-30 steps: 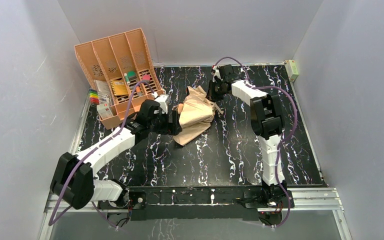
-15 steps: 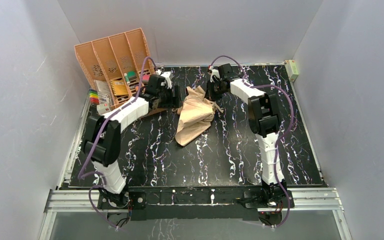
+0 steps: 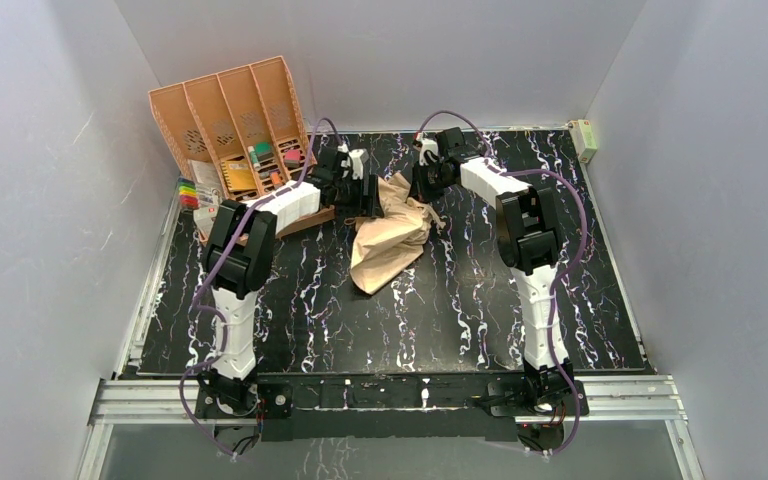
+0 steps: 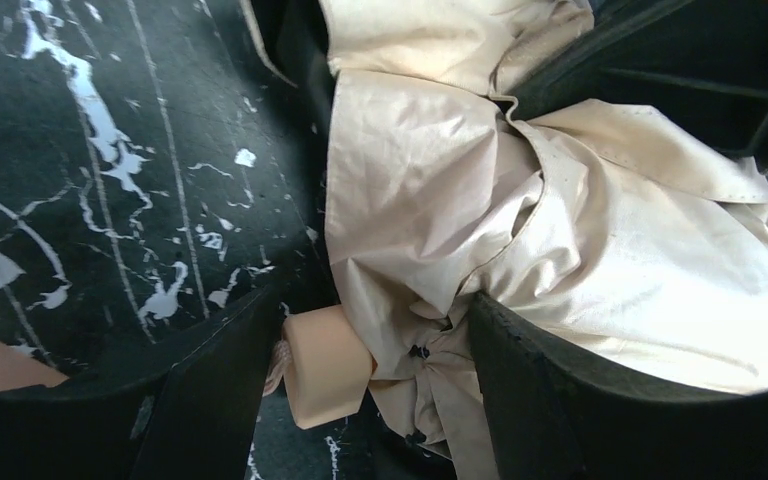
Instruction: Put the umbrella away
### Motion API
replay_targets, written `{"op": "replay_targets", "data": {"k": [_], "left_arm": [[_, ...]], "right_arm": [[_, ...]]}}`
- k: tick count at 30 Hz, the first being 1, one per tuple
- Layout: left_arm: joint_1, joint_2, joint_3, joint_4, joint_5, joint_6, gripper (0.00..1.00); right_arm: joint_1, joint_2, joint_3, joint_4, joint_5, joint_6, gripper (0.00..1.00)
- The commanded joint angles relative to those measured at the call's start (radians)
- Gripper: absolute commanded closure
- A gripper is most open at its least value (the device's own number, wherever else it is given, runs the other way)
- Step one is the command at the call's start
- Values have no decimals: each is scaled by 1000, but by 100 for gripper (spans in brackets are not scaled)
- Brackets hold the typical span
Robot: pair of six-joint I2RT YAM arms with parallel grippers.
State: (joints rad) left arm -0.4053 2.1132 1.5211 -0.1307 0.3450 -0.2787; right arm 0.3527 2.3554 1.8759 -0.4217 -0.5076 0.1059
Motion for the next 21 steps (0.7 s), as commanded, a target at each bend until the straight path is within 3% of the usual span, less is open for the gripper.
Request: {"op": "replay_targets", "data": {"k": [1, 13, 21], "left_arm": [[-49, -34, -16, -24, 86, 16, 32], [-115, -235, -266, 77, 47, -70, 32], [-115, -570, -353, 22, -79, -127, 19]], "right_arm": [[5, -29, -13, -93, 3, -71, 100], [6, -172, -214, -178, 68, -116, 100], [-4, -202, -348, -130, 269, 30, 100]]}}
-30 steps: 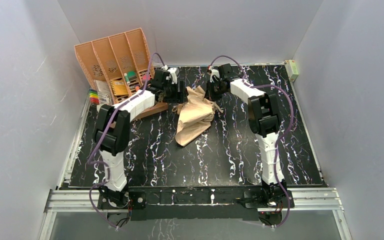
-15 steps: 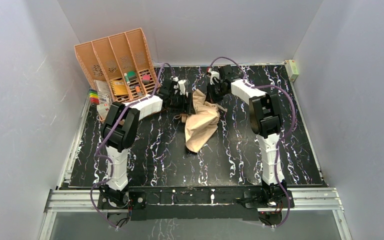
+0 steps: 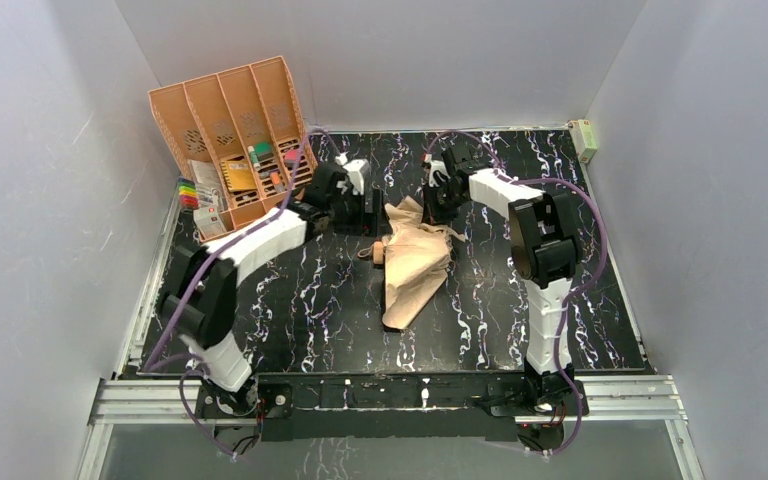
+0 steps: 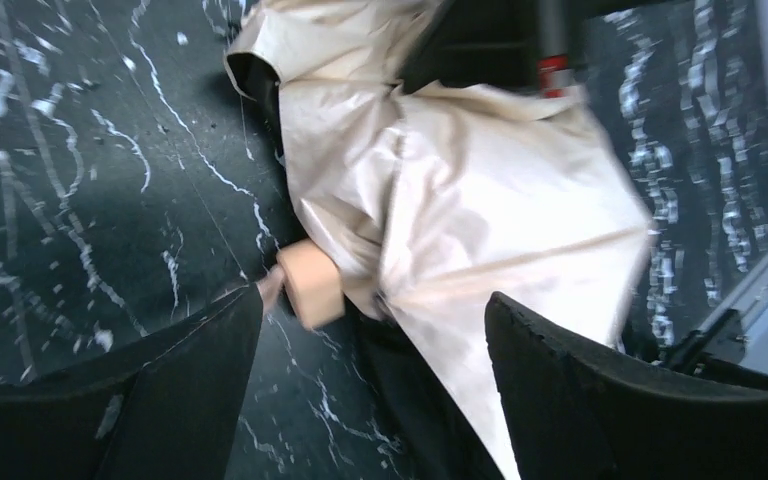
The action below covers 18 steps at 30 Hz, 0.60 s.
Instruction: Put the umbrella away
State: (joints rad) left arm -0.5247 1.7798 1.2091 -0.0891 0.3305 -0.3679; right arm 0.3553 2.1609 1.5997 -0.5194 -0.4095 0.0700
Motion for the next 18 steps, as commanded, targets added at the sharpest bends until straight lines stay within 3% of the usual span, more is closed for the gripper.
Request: {"op": "replay_targets", "data": {"k": [1, 5, 10, 12, 13, 18], "left_arm": [[2, -285, -72, -19, -63, -46, 16], [-46, -445, -244, -17, -45, -54, 3], [-188, -550, -460, 75, -56, -123, 2], [-271, -567, -507, 131, -118, -146, 2], [-380, -558, -531, 173, -220, -158, 2], [-417, -485, -543, 190, -381, -149, 2]], "right_arm": [[-14, -9, -85, -22, 184, 87, 100], [-41, -8, -122, 9, 221, 135, 100], [-60, -9, -153, 34, 206, 144, 100], [-63, -9, -160, 39, 193, 147, 100], [-64, -12, -166, 46, 177, 152, 100], [-65, -15, -167, 51, 149, 155, 100]]}}
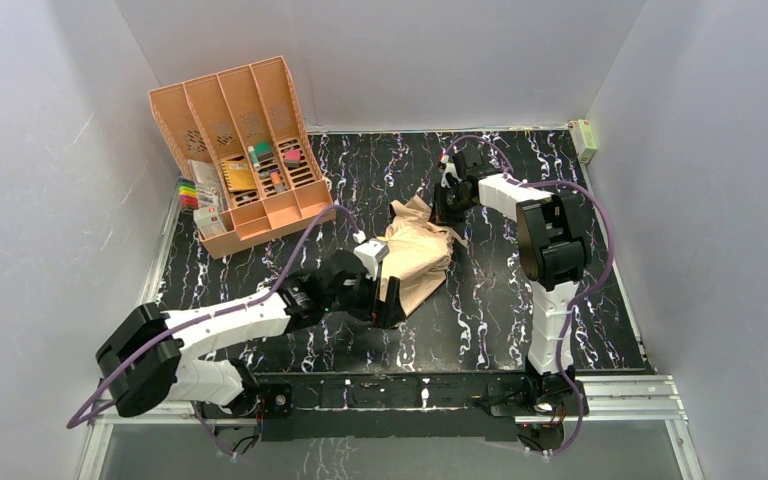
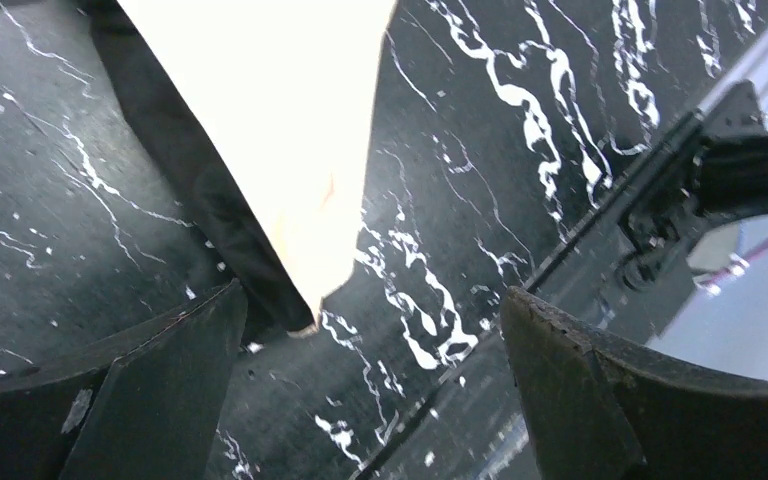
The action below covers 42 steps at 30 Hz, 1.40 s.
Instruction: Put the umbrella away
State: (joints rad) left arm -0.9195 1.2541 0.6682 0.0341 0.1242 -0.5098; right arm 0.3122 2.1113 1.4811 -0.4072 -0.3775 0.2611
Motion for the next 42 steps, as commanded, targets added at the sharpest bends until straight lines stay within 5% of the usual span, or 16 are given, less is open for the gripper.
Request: {"op": "replay_targets", "data": {"k": [1, 9, 23, 42], "left_arm": [[-23, 56, 1, 73, -187, 3, 2], [-43, 199, 61, 93, -282, 40, 16], [-63, 155, 142, 69, -303, 82, 98], [-75, 230, 345, 97, 420, 217, 100]], "right_arm": [[-21, 35, -48, -60, 114, -36, 100], [-21, 27, -52, -53, 95, -36, 100], [-22, 34, -56, -53, 93, -39, 100], [-21, 53, -71, -46, 83, -33, 100]]}}
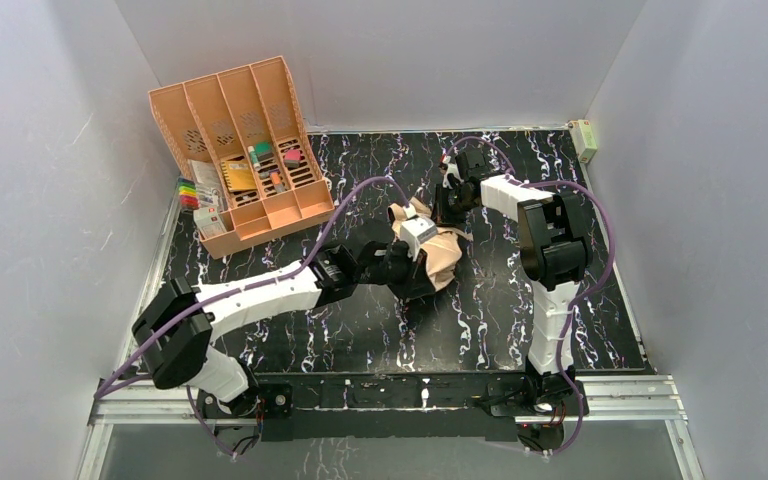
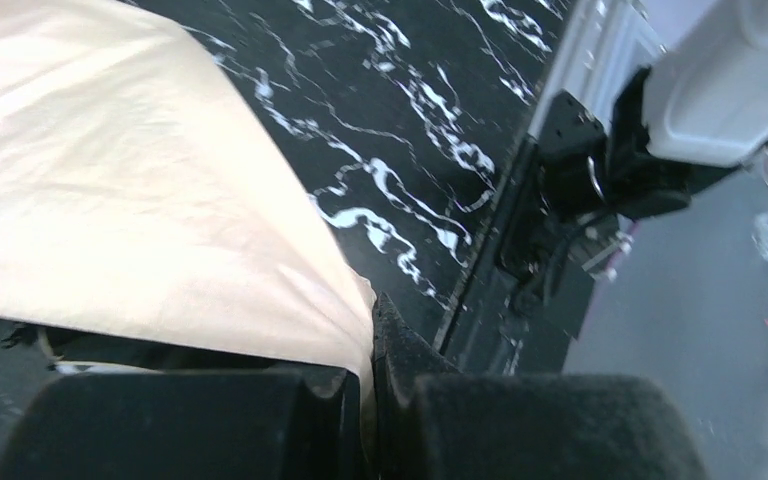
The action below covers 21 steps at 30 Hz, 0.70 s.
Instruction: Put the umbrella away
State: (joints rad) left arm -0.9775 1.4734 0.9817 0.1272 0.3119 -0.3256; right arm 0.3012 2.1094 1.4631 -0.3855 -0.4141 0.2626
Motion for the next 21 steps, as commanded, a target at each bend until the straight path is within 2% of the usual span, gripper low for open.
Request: {"op": "replay_targets", "data": {"k": [1, 8, 9, 18, 20, 21], "left_arm": [[-24, 16, 29, -7, 247, 41, 100], [-83, 47, -60, -80, 196, 65, 100], [-92, 50, -79, -80, 185, 57, 97], [-135, 13, -209, -15, 121, -57, 44], [-135, -34, -238, -21, 85, -74, 25], [-135, -61, -250, -27, 62, -83, 18]], "right_arm": [[-10, 56, -55, -66, 118, -33, 100], [-10, 63, -60, -58, 116, -24, 100], [-11, 61, -62, -57, 117, -23, 100], [-11, 12, -61, -39, 84, -26, 100], [-10, -20, -53, -43, 63, -38, 100], [-10, -43, -44, -48, 55, -47, 100]]}}
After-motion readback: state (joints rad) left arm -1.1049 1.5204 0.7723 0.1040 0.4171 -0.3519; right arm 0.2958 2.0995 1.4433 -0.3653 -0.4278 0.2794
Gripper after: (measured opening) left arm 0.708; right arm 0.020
